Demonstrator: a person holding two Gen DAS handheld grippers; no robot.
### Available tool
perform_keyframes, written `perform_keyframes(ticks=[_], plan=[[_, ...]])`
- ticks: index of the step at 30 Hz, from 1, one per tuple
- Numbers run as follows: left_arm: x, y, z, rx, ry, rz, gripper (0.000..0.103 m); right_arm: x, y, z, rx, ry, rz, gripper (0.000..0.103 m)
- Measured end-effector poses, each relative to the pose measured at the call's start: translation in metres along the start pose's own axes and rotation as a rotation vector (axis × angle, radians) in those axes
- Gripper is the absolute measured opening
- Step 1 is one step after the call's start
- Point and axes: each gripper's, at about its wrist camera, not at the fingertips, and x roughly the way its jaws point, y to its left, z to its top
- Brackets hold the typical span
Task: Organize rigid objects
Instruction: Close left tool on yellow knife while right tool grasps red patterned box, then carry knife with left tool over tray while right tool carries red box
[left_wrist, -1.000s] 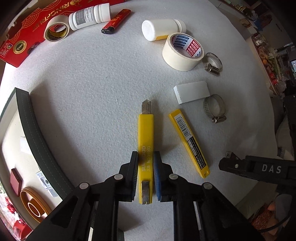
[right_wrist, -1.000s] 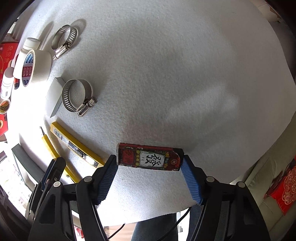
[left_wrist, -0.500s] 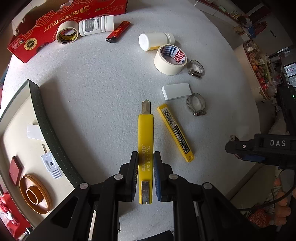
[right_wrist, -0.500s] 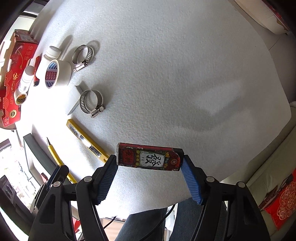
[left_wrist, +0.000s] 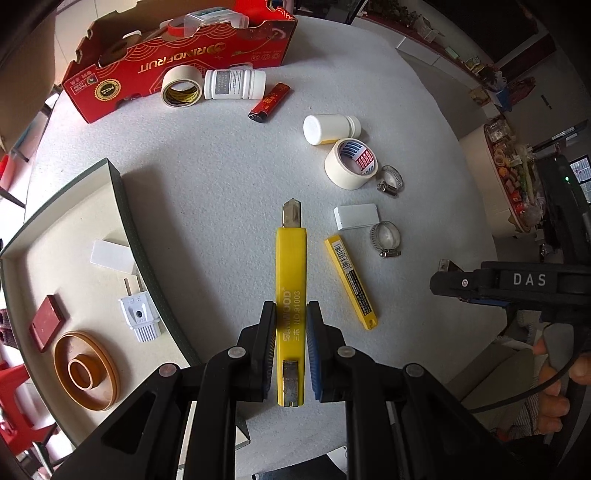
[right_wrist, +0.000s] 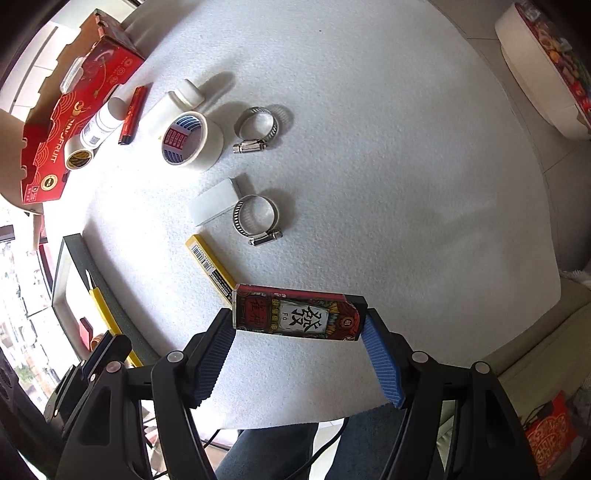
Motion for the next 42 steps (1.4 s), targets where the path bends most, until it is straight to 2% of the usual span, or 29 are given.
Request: perform_keyframes(ticks=[8, 13, 22, 23, 28, 33, 42], plan=[[-0.017, 0.034, -0.018, -0.133, -0.061, 0.021, 0.017, -0.002, 0.051, -0.01, -0.169, -0.043, -0.045, 0.071], [-0.029, 0.064, -0.031, -0.233, -0.1, 0.067, 0.017, -0.007, 0.088, -0.02, -0.291, -0.072, -0.06, 0.071], [-0.05, 0.107, -0.058, -0.374, -0.136, 0.145, 0.017, -0.009, 0.173, -0.058, -0.608, -0.125, -0.065, 0.071], [-0.05, 0.111, -0.061, -0.392, -0.136, 0.171, 0.017, -0.008, 0.182, -0.064, -0.65, -0.135, -0.065, 0.071], [-0.056, 0.127, -0.074, -0.445, -0.144, 0.199, 0.017, 0.002, 0.229, -0.089, -0.82, -0.159, -0.072, 0.071], [-0.059, 0.14, -0.082, -0.48, -0.148, 0.228, 0.017, 0.008, 0.26, -0.11, -0.943, -0.168, -0.071, 0.071], [-0.059, 0.158, -0.092, -0.537, -0.136, 0.267, 0.017, 0.015, 0.295, -0.129, -1.077, -0.185, -0.079, 0.071]])
